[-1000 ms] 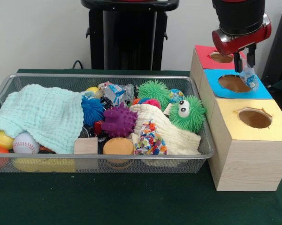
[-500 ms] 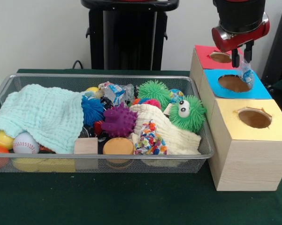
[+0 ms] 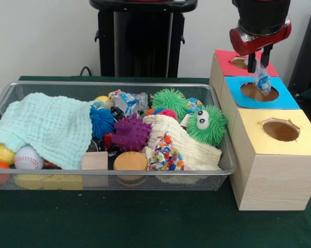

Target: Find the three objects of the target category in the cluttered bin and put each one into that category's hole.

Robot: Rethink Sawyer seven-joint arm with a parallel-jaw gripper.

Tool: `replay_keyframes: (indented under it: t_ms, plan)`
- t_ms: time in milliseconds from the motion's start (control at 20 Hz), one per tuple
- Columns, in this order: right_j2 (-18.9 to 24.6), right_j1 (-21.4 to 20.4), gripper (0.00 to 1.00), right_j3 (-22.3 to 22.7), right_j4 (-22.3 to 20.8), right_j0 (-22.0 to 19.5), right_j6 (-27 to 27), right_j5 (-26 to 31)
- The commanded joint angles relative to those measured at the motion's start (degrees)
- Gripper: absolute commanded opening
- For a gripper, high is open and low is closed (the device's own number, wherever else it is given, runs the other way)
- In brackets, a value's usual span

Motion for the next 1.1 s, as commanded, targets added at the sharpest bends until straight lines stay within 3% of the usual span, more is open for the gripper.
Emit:
replay_keyframes:
  t_ms: [50,1100]
  plan:
    - [-2.64,1.02,0.00,-1.35,-4.84,0.26,1.34,1.73]
    - [-2.02,6.75,0.00,-2.73,-5.75,1.66,4.29,-8.93]
